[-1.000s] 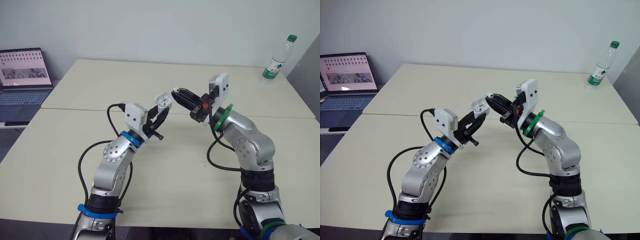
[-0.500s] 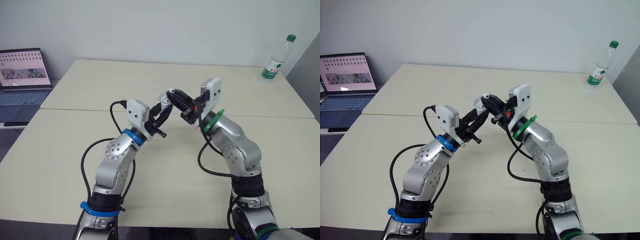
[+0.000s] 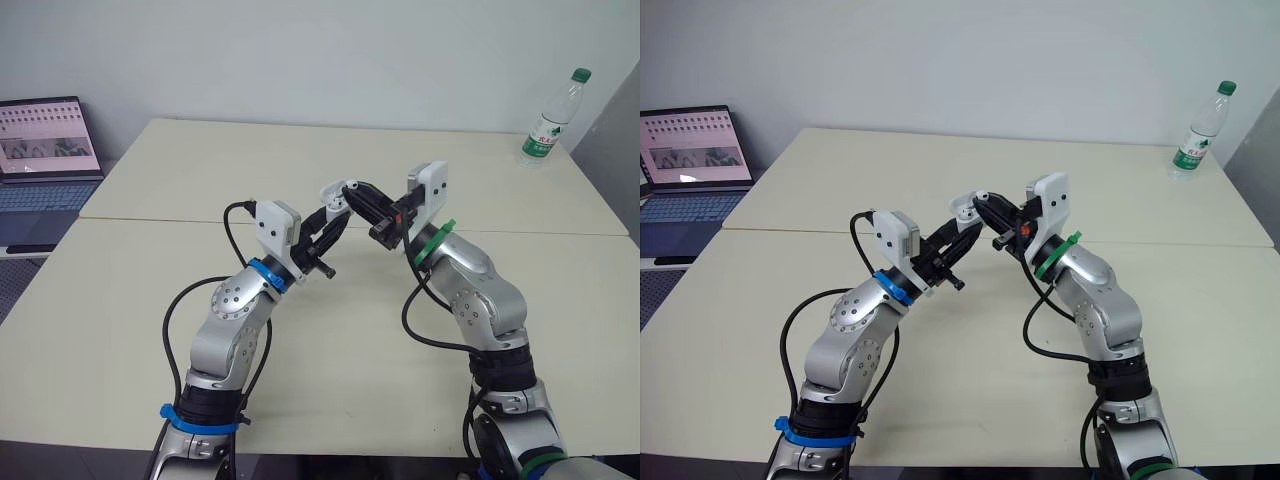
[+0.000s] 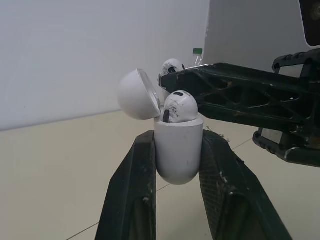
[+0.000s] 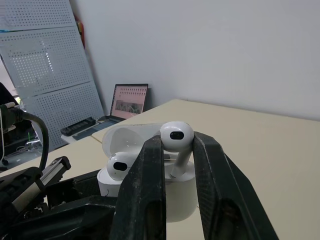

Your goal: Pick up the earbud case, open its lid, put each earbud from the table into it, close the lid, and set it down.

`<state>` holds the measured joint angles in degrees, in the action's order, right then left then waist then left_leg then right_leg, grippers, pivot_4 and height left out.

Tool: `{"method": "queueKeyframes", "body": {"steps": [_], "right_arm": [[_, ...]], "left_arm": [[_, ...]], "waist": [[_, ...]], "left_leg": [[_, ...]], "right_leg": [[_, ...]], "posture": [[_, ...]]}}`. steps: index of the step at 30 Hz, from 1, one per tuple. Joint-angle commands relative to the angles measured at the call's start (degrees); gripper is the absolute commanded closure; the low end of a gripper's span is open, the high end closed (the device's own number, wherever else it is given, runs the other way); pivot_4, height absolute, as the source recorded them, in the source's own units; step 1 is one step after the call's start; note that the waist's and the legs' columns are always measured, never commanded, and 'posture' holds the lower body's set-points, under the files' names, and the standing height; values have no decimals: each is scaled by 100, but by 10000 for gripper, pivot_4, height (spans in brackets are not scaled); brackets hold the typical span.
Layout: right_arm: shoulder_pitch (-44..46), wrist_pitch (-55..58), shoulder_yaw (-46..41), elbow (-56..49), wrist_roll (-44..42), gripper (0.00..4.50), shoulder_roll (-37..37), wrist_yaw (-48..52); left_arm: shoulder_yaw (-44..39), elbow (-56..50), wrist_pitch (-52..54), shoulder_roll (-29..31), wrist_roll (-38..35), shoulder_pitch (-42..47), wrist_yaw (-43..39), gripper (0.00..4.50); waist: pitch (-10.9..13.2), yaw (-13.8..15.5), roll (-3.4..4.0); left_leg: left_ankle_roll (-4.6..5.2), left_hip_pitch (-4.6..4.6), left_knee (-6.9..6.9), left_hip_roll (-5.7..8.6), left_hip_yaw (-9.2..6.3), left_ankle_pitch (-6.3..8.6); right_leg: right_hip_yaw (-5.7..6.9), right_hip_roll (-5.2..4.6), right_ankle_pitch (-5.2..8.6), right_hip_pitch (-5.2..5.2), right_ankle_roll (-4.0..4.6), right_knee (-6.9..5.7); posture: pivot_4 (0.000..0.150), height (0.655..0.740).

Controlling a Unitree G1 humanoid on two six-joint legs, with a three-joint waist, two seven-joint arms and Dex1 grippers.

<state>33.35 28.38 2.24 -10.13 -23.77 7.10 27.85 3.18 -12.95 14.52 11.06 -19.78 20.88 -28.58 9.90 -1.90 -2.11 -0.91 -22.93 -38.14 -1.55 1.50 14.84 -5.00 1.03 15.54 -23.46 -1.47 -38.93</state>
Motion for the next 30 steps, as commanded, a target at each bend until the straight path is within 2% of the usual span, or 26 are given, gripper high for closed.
{"method": "queueKeyframes", "body": {"steps": [1, 6, 30], "right_arm": [[6, -31, 42, -152, -55, 40990, 60, 90], [48, -11, 24, -144, -88, 24250, 93, 98], [90, 280, -185, -228, -634, 24250, 304, 301]], "left_arm": [[-12, -367, -122, -47, -115, 67, -31, 37030], [-5, -343, -138, -43, -100, 72, -45, 37030], [36, -346, -197, -47, -27, -18, 38, 37030]], "waist": [[0, 0, 0], [0, 1, 0], [0, 0, 0]], "left_leg": [[0, 0, 0, 0, 0, 0], [0, 0, 0, 0, 0, 0], [0, -1, 1, 0, 0, 0]], "right_leg": [[0, 0, 0, 0, 0, 0], [0, 0, 0, 0, 0, 0], [0, 0, 0, 0, 0, 2]], "posture": [[1500, 7400], [1500, 7400], [1500, 7400]]}}
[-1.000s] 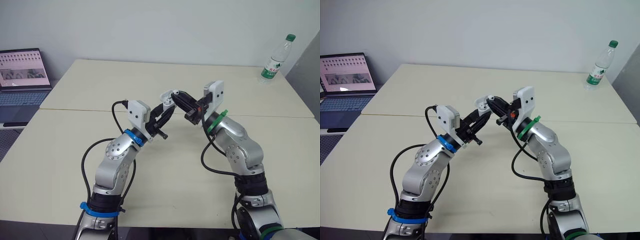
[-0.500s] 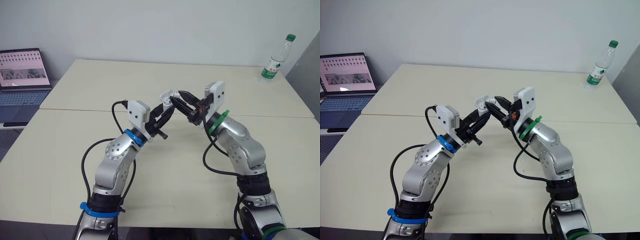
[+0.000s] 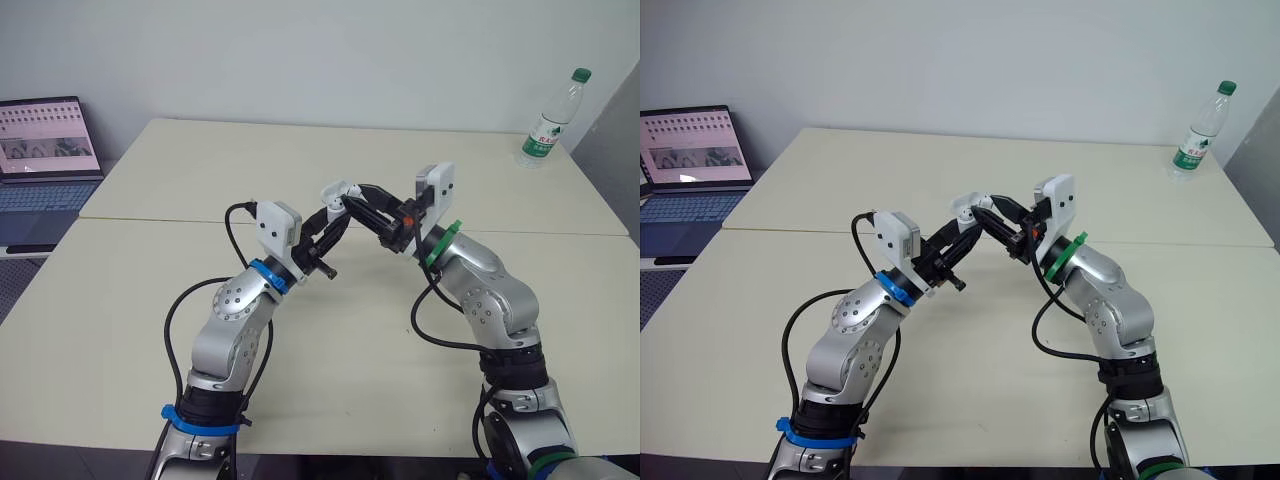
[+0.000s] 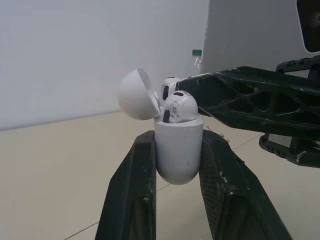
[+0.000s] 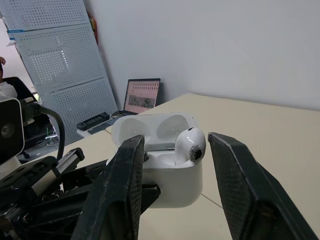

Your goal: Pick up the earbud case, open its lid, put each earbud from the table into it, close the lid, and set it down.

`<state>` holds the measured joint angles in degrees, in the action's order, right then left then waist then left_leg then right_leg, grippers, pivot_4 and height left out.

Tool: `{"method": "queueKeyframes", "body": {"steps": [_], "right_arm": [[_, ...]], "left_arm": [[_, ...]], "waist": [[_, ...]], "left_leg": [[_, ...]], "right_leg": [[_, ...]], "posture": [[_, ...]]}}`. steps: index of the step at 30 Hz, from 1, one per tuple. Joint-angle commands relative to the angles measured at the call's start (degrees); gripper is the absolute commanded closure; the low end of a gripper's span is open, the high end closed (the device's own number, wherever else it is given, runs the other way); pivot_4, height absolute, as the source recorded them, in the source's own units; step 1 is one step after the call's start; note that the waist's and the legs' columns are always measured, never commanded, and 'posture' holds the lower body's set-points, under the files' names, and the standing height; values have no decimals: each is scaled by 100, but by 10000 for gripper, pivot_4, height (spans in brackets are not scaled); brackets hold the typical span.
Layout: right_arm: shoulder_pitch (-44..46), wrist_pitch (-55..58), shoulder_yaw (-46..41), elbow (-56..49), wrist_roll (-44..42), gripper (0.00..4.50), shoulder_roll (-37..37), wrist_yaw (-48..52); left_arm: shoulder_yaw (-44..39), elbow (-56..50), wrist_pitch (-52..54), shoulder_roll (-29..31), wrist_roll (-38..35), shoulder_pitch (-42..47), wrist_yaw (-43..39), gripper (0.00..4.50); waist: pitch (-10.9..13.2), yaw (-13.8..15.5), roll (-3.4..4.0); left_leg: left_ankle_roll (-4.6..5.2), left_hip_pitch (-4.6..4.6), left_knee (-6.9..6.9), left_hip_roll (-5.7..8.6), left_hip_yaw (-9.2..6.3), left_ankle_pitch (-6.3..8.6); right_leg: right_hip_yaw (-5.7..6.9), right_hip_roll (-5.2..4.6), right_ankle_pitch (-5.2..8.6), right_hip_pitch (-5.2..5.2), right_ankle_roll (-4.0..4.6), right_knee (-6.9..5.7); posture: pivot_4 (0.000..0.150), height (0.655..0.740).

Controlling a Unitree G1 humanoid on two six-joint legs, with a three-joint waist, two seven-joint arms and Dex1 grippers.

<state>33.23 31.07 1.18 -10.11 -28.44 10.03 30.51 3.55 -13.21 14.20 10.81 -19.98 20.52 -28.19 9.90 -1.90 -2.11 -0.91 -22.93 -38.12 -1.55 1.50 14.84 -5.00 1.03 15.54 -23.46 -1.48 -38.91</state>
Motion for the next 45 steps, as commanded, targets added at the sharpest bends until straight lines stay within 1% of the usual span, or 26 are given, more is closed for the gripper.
{"method": "queueKeyframes", "body": {"steps": [1, 20, 45], "right_arm": [[102, 25, -82, -237, -173, 24250, 16, 30], [25, 340, -137, -500, -391, 24250, 206, -38], [31, 414, -209, -503, -464, 24250, 265, -120]], "left_arm": [[-2, -321, -166, -20, -5, 14, 1, 37030], [-21, -269, -171, -2, 42, 4, 28, 37030], [-23, -181, -210, -18, 85, 48, 10, 37030]], "waist": [[0, 0, 0], [0, 0, 0], [0, -1, 0]], "left_leg": [[0, 0, 0, 0, 0, 0], [0, 0, 2, 0, 0, 0], [0, -1, 4, 0, 1, 0]], "right_leg": [[0, 0, 0, 0, 0, 0], [0, 0, 0, 0, -1, 3], [0, 0, 1, 0, -1, 5]], "posture": [[1500, 7400], [1500, 7400], [1500, 7400]]}}
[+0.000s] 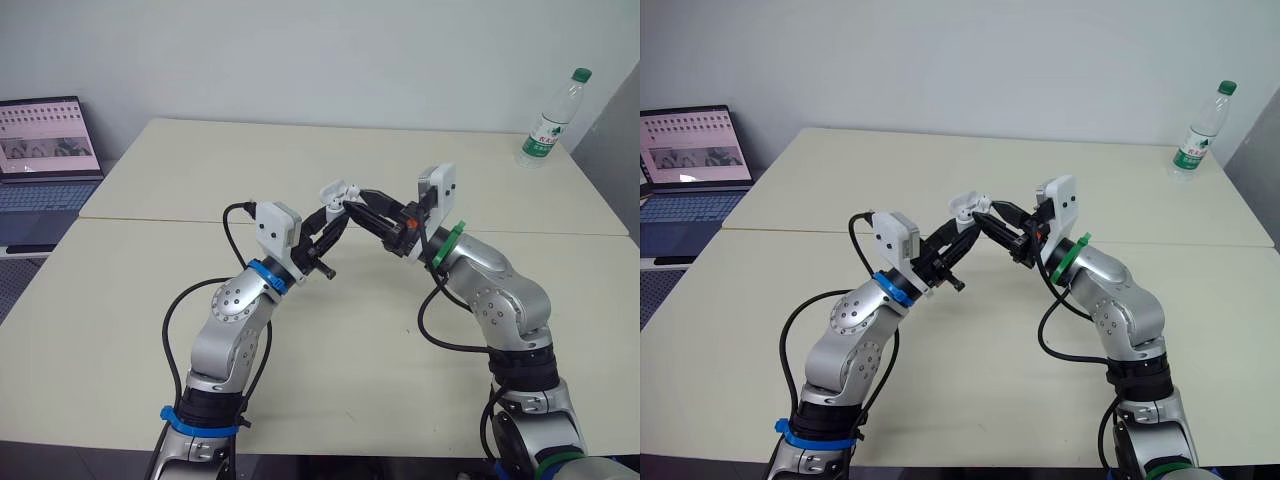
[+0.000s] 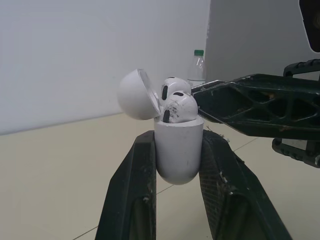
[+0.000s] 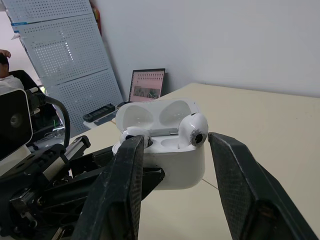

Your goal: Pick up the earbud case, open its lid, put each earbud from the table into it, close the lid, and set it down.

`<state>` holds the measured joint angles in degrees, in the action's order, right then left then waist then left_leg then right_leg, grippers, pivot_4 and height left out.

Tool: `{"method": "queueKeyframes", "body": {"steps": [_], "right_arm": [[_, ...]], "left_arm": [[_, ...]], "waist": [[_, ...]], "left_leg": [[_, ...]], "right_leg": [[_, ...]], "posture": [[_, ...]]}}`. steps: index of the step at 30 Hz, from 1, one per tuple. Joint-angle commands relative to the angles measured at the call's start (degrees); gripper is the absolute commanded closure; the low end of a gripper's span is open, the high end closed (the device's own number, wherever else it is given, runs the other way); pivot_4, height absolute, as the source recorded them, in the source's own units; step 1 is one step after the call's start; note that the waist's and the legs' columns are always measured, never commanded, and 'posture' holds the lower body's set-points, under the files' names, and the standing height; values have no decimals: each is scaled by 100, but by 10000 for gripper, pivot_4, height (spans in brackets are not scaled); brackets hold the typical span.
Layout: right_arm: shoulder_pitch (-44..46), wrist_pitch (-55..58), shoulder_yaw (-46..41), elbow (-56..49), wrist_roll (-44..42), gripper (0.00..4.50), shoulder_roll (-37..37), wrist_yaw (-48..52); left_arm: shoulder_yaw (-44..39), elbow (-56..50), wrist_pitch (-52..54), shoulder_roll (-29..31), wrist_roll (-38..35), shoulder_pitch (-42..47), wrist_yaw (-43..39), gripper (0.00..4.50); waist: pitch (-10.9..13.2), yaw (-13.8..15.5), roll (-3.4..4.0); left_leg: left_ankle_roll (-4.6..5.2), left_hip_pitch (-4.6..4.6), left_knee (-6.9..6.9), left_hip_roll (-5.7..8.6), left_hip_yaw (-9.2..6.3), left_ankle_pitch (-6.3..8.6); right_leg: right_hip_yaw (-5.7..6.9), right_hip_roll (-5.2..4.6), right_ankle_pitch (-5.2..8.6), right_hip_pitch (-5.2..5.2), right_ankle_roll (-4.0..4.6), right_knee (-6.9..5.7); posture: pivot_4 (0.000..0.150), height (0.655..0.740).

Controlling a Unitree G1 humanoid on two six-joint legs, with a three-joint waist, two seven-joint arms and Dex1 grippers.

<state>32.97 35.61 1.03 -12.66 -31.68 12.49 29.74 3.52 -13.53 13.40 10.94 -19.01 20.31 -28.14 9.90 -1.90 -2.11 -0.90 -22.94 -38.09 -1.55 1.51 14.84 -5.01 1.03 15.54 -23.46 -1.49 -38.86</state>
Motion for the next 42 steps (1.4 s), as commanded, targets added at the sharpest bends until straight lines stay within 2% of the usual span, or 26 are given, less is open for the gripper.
{"method": "queueKeyframes", "body": {"steps": [1, 15, 38, 41, 42], "right_arm": [[63, -34, -206, -241, -145, 24250, 27, -42], [77, 129, -347, -271, -300, 24250, 115, -32], [386, 239, -299, -94, -340, 24250, -284, -183], [376, 251, -294, -88, -353, 29853, -275, -188], [370, 251, -288, -80, -349, 33319, -261, -188]], "left_arm": [[-21, -146, -135, -29, -13, 69, 3, 37030], [-9, -136, -182, -43, 0, 72, 9, 37030], [98, -149, -246, -47, 47, 62, 1, 37030], [94, -144, -247, -49, 49, 65, 8, 37030], [94, -144, -246, -48, 50, 64, 9, 37030]], "waist": [[0, -1, 0], [0, 0, 0], [0, -6, 0], [0, -5, 0], [0, -6, 0]], "left_leg": [[0, 0, 0, 0, 0, 0], [0, 0, 1, 0, 1, 0], [0, -1, 2, -1, 2, 0], [0, -1, 3, -1, 2, 0], [0, -1, 3, -1, 2, 0]], "right_leg": [[0, 0, 0, 0, 0, 0], [-1, 0, 0, 0, -1, 1], [-1, 0, 1, -2, -1, 2], [-1, 0, 0, -2, -1, 2], [-1, 0, 0, -2, -1, 2]], "posture": [[1500, 7400], [1500, 7400], [1500, 7400], [1500, 7400], [1500, 7400]]}}
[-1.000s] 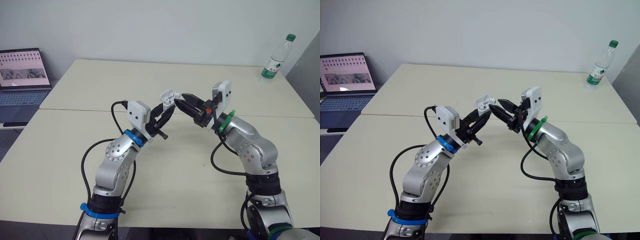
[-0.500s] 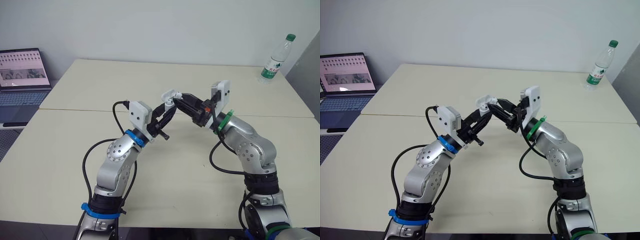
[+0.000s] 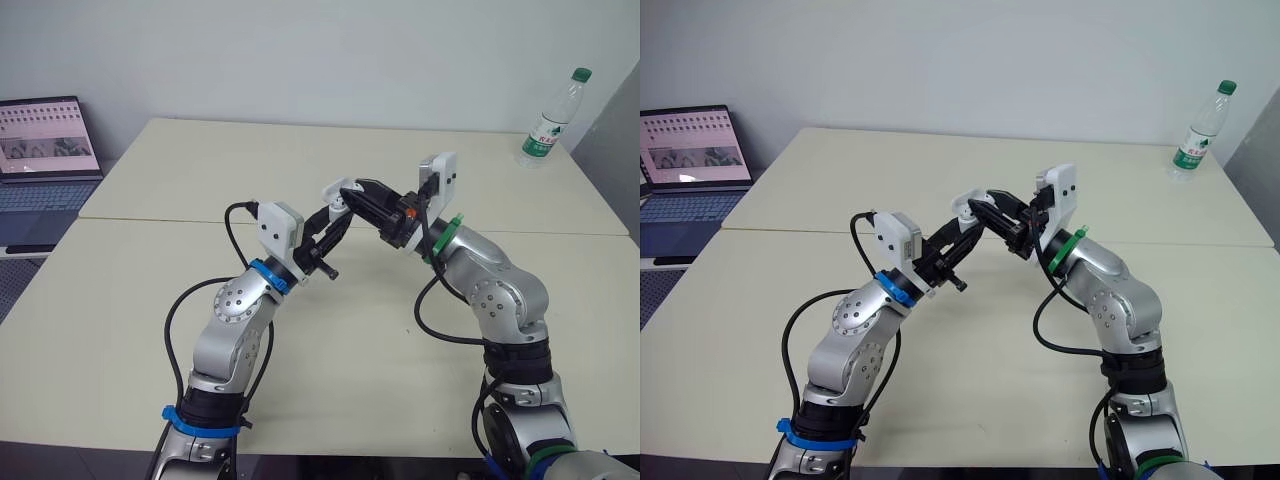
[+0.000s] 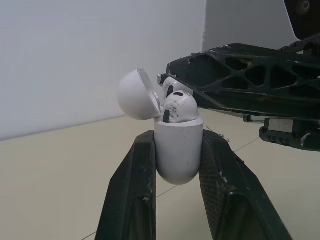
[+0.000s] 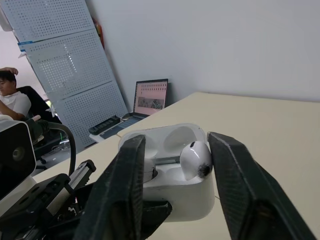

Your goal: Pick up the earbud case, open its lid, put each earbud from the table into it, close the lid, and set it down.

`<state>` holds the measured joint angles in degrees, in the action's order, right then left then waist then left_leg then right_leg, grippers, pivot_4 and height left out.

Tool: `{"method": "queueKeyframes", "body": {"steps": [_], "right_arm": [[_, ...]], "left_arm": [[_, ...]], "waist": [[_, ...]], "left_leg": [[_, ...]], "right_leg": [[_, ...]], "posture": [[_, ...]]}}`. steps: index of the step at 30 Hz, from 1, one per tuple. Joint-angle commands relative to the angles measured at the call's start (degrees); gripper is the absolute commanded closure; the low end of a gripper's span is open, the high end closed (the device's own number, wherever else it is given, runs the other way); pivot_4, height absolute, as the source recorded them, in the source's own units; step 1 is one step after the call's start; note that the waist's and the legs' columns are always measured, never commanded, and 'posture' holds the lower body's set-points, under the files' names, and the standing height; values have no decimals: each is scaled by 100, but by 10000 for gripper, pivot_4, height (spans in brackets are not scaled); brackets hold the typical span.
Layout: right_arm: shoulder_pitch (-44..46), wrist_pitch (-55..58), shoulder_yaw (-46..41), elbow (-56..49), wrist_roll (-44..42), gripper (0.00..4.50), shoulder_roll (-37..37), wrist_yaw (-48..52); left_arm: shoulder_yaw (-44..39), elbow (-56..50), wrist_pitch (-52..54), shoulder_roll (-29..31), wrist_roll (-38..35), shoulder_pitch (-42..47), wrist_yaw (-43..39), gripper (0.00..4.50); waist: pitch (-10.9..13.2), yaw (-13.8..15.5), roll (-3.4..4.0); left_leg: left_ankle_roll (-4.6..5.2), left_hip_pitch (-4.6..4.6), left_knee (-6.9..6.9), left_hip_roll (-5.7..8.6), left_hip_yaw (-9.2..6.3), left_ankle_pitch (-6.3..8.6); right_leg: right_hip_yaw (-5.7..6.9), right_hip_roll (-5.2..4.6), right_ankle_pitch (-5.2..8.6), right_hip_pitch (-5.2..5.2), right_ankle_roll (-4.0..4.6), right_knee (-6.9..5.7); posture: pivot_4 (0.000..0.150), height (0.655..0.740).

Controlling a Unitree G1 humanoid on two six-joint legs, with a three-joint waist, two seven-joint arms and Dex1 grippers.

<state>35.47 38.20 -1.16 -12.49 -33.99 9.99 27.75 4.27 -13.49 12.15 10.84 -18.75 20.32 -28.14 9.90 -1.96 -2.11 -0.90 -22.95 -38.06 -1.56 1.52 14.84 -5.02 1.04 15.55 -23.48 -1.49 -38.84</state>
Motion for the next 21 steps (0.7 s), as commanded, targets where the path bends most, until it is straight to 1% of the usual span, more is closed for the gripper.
{"method": "queueKeyframes", "body": {"steps": [1, 2, 3, 12, 16, 21], "right_arm": [[116, -9, -63, -92, -116, 36742, -1, 11], [110, -11, -51, -84, -101, 40588, 14, 13], [107, -14, -43, -78, -91, 42576, 25, 14], [131, 43, -93, -72, -180, 42494, 36, 14], [298, 369, -333, -104, -542, 42494, 72, -72], [671, 976, -805, -37, -1109, 42494, 343, -209]], "left_arm": [[18, -149, -120, -36, 25, 62, 9, 37030], [18, -150, -118, -36, 25, 62, 10, 37030], [18, -150, -117, -36, 25, 62, 10, 37030], [10, -156, -113, -34, 19, 54, 5, 37030], [6, -148, -106, -33, 12, 53, 1, 37030], [-11, -102, -124, -26, 10, 49, -13, 37030]], "waist": [[0, -1, 0], [0, -1, 0], [0, -1, 0], [0, -2, 0], [0, -1, 0], [1, -2, 1]], "left_leg": [[0, 0, 0, 0, 1, 0], [0, 0, 0, 0, 1, 0], [0, 0, 0, 0, 0, 0], [0, 0, 1, 0, 1, 0], [0, 0, 1, 0, 1, 0], [0, -2, 1, 0, 0, 0]], "right_leg": [[0, 0, 0, 0, 0, 0], [0, 0, 0, 0, 0, 0], [0, 0, 0, 0, 0, 0], [0, 0, 0, -1, 0, 0], [0, 0, 0, -1, 0, 1], [0, 0, 0, -1, 0, 1]], "posture": [[1500, 7400], [1500, 7400], [1500, 7400], [1500, 7400], [1500, 7400], [1500, 7400]]}}
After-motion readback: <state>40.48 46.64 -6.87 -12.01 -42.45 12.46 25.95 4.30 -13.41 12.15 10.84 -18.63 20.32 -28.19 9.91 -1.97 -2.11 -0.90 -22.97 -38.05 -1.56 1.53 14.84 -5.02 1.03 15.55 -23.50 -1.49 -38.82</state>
